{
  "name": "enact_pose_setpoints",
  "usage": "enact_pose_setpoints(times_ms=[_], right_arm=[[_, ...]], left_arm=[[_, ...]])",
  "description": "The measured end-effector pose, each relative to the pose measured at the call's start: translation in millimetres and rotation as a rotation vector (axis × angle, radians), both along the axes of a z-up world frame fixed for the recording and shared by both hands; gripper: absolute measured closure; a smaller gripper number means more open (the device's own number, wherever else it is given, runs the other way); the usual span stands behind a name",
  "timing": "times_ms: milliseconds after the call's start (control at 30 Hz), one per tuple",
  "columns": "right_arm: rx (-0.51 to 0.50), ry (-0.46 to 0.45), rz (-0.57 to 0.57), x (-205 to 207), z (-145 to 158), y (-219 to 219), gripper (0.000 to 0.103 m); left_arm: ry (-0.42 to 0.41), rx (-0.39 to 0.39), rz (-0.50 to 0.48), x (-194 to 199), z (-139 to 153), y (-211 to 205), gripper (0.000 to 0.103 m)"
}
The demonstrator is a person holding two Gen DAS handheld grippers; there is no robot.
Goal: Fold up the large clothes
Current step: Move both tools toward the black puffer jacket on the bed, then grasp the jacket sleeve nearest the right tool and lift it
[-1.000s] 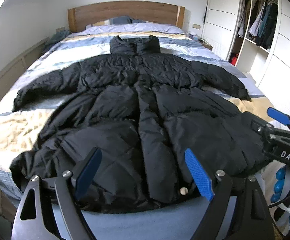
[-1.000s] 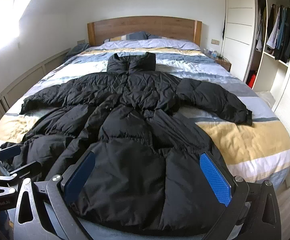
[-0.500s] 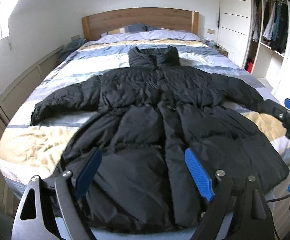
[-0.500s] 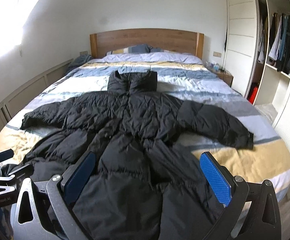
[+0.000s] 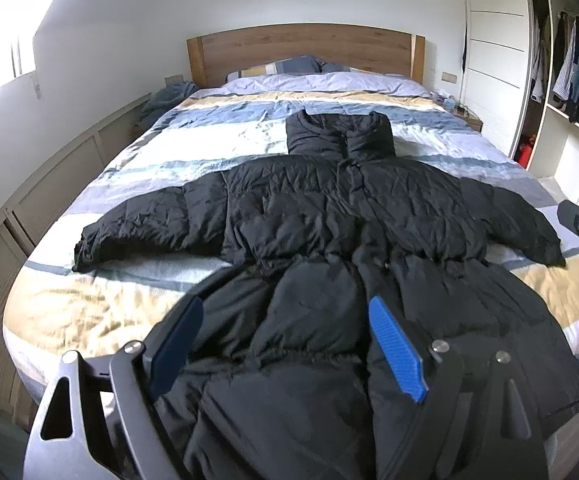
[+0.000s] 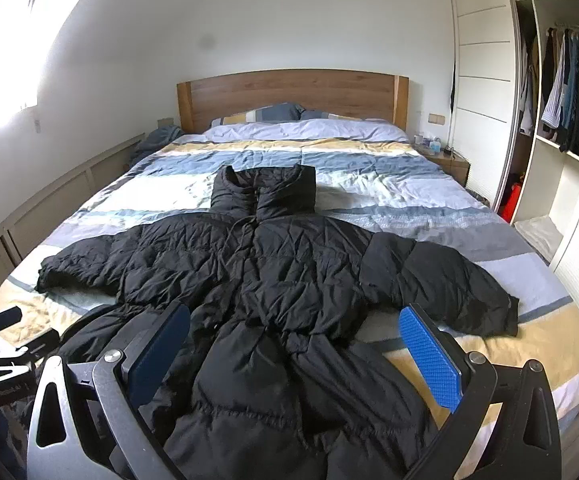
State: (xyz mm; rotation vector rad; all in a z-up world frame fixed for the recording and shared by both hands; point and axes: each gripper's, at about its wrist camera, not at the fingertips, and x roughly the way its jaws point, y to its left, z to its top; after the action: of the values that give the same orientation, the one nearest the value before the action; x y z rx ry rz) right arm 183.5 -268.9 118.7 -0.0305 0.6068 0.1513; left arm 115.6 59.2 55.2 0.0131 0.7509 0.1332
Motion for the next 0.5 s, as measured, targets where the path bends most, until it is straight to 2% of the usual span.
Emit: enact_pose_setpoints(times_ms=[333,500], right_arm=[[0.034,0.036,-0.030,51,-8,-3,0.000],[0.124,0.082,-0.064,92,-15,-18,0.000]], left_arm=[[0.037,0.005,0.006,45,-3,16,0.018],[0.042,-0.007,0.033,69,-5,27,0.018]])
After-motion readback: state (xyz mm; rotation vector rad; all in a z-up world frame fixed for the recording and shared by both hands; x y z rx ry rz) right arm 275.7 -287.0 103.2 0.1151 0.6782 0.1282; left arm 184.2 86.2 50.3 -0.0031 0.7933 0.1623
